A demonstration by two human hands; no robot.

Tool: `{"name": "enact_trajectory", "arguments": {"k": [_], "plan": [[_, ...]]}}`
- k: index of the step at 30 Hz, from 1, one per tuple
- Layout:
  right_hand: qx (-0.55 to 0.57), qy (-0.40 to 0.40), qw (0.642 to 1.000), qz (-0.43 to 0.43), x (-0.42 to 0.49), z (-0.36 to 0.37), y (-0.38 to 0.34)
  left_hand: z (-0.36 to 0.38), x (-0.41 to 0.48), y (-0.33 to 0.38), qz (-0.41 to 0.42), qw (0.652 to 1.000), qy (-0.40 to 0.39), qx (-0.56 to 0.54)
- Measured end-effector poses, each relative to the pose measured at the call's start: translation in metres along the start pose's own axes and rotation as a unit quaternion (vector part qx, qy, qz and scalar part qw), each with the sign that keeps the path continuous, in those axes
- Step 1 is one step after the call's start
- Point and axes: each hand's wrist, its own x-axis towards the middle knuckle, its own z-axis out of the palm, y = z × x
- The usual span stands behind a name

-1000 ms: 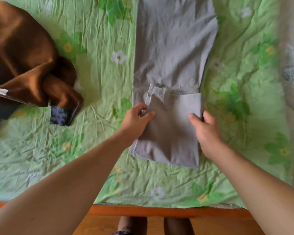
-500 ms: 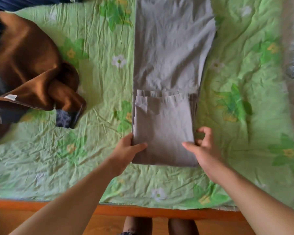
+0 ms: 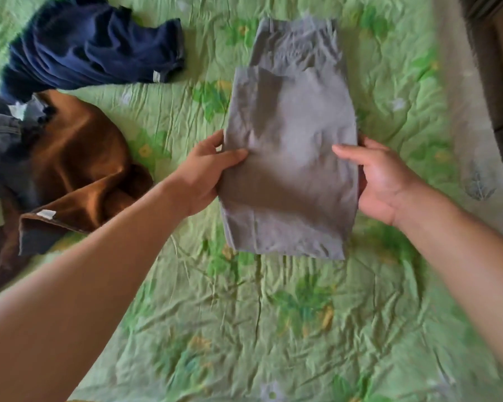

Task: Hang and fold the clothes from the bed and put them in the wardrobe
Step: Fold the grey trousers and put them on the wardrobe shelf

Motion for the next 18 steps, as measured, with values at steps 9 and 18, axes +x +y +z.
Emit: {"name": "enact_trajectory", "arguments": {"k": [9, 18], "plan": [[-0.196, 0.071, 0.950, 0.231, -0.019, -0.056, 0.146, -0.015, -0.029, -0.131, -0.203, 0.973, 0.050, 0.097], [-0.183, 0.098, 0.952, 0.224, -0.013, -0.054, 0.134, -0.013, -0.024, -0.154, -0.126, 0.976, 0.075, 0.164]]}}
